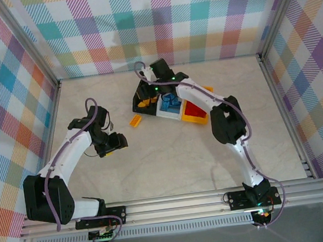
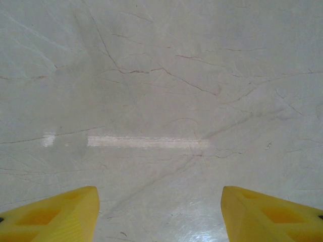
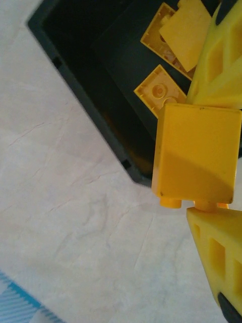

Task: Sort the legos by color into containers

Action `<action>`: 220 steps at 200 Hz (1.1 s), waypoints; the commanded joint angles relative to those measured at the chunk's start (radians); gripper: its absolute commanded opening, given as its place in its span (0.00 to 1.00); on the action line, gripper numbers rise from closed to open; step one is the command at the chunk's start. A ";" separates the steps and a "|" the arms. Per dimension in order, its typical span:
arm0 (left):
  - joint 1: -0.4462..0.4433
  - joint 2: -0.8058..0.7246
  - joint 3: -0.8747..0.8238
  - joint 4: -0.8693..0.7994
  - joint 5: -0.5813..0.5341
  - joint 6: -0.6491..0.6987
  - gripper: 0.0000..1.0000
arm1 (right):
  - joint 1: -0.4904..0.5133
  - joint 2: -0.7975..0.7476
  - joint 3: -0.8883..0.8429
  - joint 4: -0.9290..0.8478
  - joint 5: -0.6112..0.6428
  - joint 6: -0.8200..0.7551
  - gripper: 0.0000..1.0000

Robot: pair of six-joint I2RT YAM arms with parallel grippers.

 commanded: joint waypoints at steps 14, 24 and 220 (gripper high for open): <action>0.014 -0.020 -0.002 -0.036 -0.007 0.024 0.65 | -0.007 0.040 0.088 -0.058 0.007 0.033 0.62; 0.014 -0.020 0.001 -0.037 -0.006 0.026 0.65 | -0.007 0.044 0.097 -0.062 0.013 0.035 0.65; 0.014 0.095 0.093 0.032 -0.003 0.055 0.72 | -0.009 -0.633 -0.561 0.124 0.031 -0.095 0.99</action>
